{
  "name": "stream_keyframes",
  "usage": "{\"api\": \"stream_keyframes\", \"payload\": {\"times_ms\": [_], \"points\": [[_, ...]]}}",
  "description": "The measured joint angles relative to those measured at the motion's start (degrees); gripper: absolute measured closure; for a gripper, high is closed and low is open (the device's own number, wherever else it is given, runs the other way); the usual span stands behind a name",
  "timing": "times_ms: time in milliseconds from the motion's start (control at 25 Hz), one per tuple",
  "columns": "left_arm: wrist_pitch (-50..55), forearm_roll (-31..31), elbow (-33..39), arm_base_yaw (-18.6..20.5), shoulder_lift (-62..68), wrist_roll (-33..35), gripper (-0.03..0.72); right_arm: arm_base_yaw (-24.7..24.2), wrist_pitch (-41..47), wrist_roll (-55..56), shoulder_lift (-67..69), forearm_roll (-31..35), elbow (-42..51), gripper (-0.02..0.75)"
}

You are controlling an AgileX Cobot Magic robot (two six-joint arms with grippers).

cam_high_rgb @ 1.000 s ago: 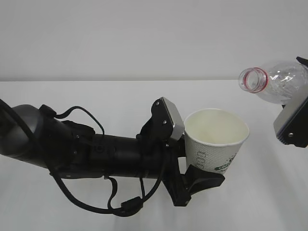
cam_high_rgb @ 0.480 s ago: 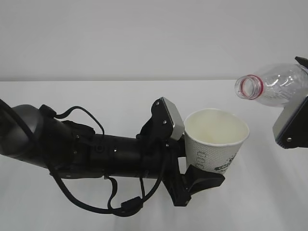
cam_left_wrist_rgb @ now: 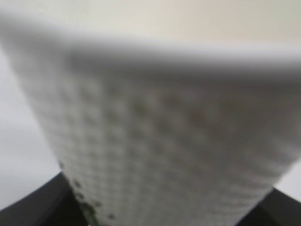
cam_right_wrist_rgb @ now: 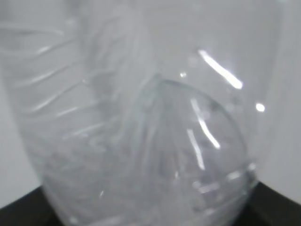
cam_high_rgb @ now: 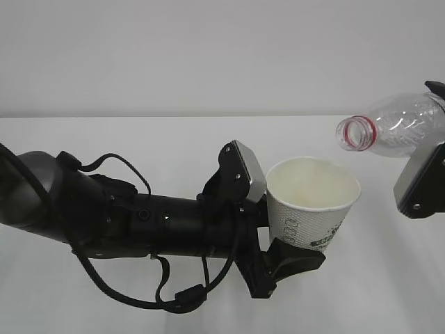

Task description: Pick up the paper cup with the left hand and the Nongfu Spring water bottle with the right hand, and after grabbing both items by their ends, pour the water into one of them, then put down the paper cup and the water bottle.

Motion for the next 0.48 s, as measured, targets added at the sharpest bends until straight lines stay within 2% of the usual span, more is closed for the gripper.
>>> {"api": "stream_keyframes", "payload": {"times_ms": [480], "points": [[0.0,0.0,0.0,0.0,0.0,0.0,0.169,0.0,-0.2,-2.3,0.0,0.0,0.0,0.244]]}}
